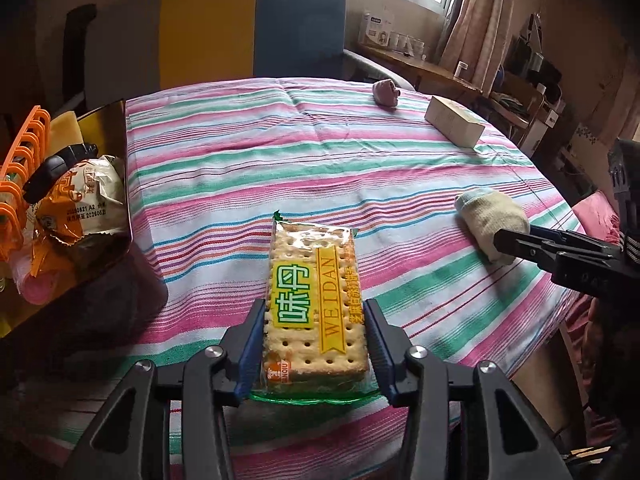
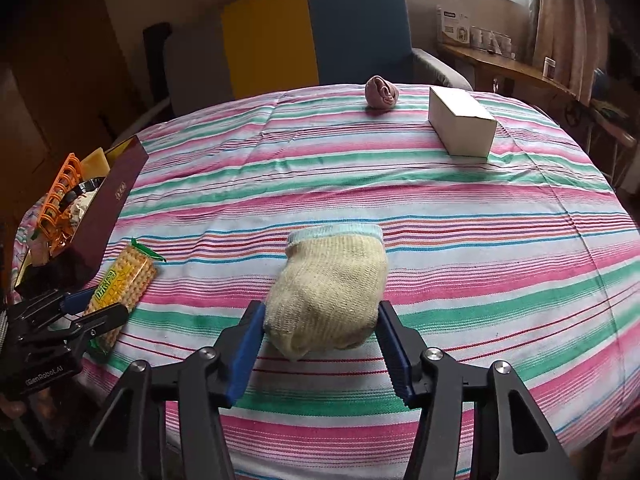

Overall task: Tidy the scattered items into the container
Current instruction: 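Carry the cracker pack and cream sock into the gold box and open both tools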

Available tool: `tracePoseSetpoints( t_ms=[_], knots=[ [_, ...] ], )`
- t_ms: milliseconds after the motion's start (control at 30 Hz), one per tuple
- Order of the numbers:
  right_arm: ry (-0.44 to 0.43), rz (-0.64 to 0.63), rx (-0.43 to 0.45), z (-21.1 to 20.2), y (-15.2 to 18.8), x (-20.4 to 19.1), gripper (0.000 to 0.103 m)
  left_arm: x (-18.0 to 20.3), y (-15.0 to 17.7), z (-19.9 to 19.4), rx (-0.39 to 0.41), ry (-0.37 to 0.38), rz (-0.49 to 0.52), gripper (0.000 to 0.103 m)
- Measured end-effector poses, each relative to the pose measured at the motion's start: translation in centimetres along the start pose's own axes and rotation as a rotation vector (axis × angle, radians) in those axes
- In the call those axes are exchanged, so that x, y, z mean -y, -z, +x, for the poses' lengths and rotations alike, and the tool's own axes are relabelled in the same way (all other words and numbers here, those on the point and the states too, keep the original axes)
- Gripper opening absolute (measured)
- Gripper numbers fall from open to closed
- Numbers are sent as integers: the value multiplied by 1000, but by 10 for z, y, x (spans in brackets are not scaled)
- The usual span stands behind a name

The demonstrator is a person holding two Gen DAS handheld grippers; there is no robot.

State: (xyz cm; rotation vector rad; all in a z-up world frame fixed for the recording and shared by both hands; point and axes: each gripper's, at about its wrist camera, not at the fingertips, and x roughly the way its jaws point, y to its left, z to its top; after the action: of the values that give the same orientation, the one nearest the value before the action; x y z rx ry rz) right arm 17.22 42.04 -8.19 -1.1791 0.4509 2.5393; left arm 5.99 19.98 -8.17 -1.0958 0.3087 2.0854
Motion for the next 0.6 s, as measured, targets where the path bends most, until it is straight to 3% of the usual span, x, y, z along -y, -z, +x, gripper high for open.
tracePoseSetpoints(
  t_ms=[300, 600],
  knots=[
    [-162, -12, 14, -6, -18, -34, 56, -24, -3, -46, 109, -27, -67, 48],
    [-384, -194, 5, -6, -42, -139, 56, -102, 6, -112, 247, -181, -241, 48]
  ],
)
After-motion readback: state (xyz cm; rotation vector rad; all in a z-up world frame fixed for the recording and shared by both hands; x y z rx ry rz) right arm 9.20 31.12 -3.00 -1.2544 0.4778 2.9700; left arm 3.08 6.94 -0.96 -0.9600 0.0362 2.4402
